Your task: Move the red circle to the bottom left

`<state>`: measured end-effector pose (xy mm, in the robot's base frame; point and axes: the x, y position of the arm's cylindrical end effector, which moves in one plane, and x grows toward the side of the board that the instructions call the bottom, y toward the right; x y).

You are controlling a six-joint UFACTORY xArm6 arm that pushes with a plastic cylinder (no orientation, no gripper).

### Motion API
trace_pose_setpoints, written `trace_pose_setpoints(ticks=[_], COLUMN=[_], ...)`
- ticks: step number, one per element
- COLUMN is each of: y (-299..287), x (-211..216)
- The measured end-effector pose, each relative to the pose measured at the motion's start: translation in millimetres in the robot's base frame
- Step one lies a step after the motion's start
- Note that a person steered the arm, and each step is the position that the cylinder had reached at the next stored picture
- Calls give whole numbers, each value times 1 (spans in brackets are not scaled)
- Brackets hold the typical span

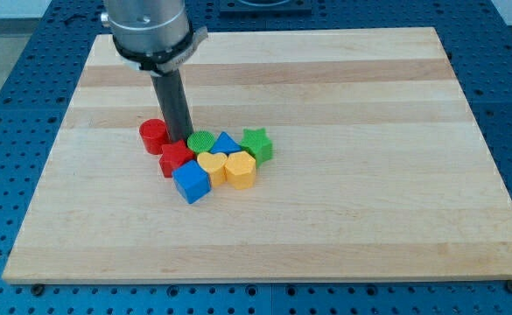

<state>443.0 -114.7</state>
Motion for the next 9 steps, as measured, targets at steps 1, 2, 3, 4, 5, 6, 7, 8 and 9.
trace_pose_setpoints(ticks=[1,2,3,4,5,6,7,8,9], y=[1,10,7,3,-9,-11,-58,-71,-59], x=[8,4,2,-14,-38,-42,-19,2,47])
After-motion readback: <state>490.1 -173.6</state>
